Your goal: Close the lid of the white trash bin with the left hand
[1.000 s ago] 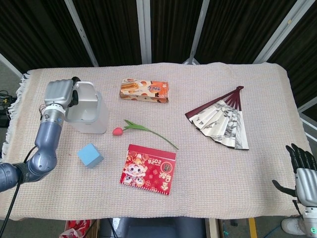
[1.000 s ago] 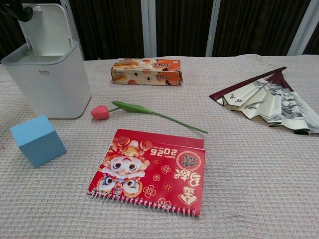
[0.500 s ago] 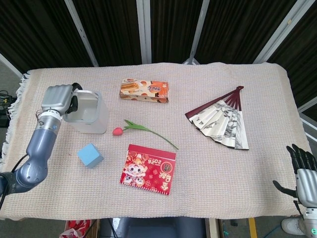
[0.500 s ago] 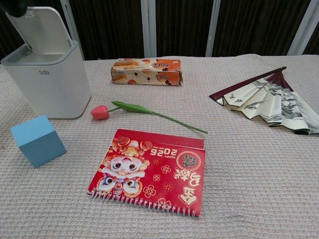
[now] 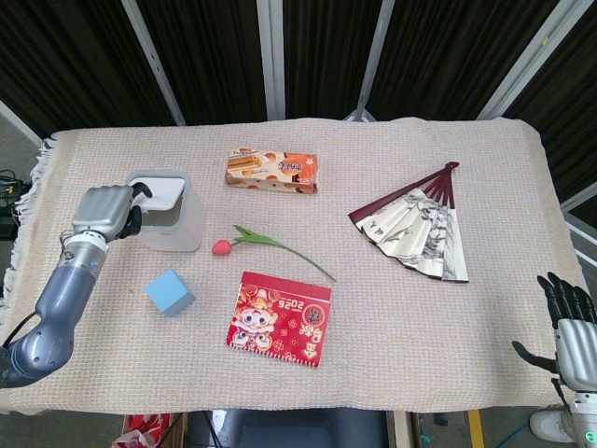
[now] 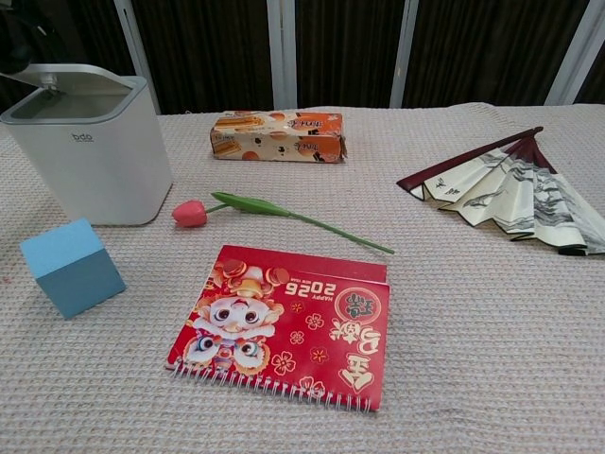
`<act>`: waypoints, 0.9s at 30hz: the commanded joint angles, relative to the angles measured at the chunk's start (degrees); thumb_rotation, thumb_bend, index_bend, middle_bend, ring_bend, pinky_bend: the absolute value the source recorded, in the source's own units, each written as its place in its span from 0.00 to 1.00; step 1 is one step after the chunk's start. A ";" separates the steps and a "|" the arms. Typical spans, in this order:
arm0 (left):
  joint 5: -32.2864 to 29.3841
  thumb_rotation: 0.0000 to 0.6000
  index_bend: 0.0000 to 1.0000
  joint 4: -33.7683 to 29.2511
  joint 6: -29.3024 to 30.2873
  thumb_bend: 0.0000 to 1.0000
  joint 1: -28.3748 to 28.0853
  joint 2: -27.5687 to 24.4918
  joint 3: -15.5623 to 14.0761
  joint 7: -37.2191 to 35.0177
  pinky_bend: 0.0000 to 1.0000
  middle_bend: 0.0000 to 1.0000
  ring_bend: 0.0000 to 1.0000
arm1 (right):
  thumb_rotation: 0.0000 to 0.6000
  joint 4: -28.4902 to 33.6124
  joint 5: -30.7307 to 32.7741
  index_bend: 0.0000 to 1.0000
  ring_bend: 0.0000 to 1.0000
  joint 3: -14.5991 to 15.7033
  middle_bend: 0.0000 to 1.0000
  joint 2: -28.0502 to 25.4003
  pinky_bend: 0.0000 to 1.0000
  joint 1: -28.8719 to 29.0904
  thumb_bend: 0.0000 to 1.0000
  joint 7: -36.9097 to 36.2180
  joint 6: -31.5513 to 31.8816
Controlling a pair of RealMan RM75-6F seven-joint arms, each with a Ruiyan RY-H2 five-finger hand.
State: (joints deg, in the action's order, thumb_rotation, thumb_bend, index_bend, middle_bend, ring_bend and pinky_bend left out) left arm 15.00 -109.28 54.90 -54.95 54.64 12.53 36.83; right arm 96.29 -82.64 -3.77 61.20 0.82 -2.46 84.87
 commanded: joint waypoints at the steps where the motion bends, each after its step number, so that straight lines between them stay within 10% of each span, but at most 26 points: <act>1: 1.23 1.00 0.31 -0.21 0.02 0.73 0.59 0.41 -0.83 -0.96 1.00 1.00 0.94 | 1.00 -0.03 0.04 0.00 0.00 -0.03 0.00 -0.02 0.00 -0.03 0.19 0.00 0.05; 27: 5.94 1.00 0.27 1.60 0.30 0.73 1.66 3.80 -5.41 -3.36 1.00 1.00 0.94 | 1.00 0.08 0.21 0.00 0.00 -0.03 0.00 -0.18 0.00 -0.19 0.19 -0.16 0.07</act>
State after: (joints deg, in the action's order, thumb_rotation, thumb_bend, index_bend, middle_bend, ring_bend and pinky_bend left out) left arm 20.91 -107.71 55.22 -53.30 58.41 7.15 33.47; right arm 96.37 -82.42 -3.80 61.01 0.63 -2.62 84.95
